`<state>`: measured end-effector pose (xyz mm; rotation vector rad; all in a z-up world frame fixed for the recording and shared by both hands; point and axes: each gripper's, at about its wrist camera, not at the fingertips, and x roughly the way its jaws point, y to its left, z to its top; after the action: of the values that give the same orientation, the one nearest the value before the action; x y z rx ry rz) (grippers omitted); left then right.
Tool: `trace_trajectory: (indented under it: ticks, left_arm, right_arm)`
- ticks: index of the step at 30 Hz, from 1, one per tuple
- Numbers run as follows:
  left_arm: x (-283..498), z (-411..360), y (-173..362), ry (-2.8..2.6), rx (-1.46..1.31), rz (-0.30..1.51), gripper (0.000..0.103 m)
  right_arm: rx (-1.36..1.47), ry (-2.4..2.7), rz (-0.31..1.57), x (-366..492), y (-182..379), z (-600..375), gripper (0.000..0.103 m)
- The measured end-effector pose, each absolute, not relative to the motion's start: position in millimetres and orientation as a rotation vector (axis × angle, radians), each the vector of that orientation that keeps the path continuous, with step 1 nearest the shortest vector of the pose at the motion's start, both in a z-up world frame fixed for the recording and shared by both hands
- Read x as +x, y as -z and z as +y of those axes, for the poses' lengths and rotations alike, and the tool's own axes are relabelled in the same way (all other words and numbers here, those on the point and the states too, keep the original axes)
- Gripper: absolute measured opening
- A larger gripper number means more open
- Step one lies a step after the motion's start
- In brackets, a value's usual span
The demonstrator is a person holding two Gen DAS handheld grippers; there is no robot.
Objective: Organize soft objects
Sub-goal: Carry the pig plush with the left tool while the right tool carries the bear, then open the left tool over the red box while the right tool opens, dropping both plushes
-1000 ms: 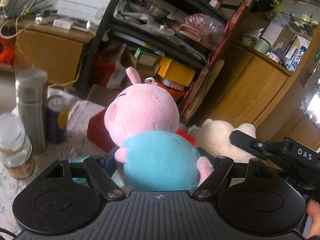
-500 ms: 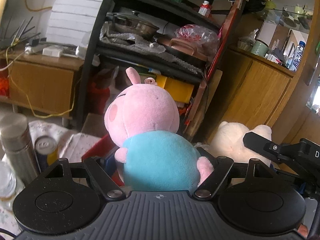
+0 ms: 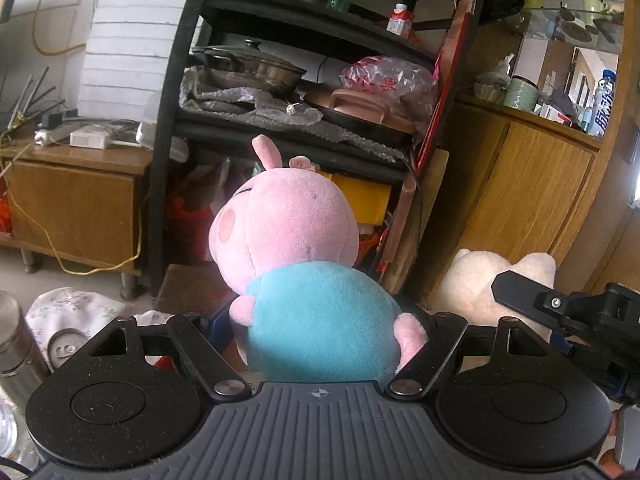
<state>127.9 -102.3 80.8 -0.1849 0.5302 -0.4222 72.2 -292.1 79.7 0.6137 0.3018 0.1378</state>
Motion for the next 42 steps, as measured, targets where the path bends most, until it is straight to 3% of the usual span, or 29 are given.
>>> trace_trajectory:
  ticks: [24,27,28,29,34,38,42]
  left_arm:
    - [174,-134,-54,0.395,-0.097,0.569,0.077]
    - [182,-135,-49,0.384,-0.079,0.577,0.074]
    - [184,-136,-47,0.385,-0.075,0.579,0.066]
    - [186,-135,-45,0.38,-0.072,0.58,0.065]
    - [204,-140,-30,0.389,-0.055,0.59,0.067]
    - [221,-137,-17,0.391,-0.079,0.641,0.067]
    - [218,-131,-21,0.386,-0.075,0.643,0.074]
  right_arm:
    - [0.55,-0.024,0.381,113,-50,-309,0.018]
    - [0.541,-0.005,0.408,121,-40,-311,0.018]
    - [0.539,0.002,0.417,124,-37,-312,0.018]
    - [0.536,0.009,0.426,127,-34,-312,0.018]
    - [0.531,0.045,0.479,141,-15,-312,0.019]
    - [0.568,0.042,0.549,151,-3,-311,0.028]
    - [0.518,0.084,0.598,155,6,-311,0.037]
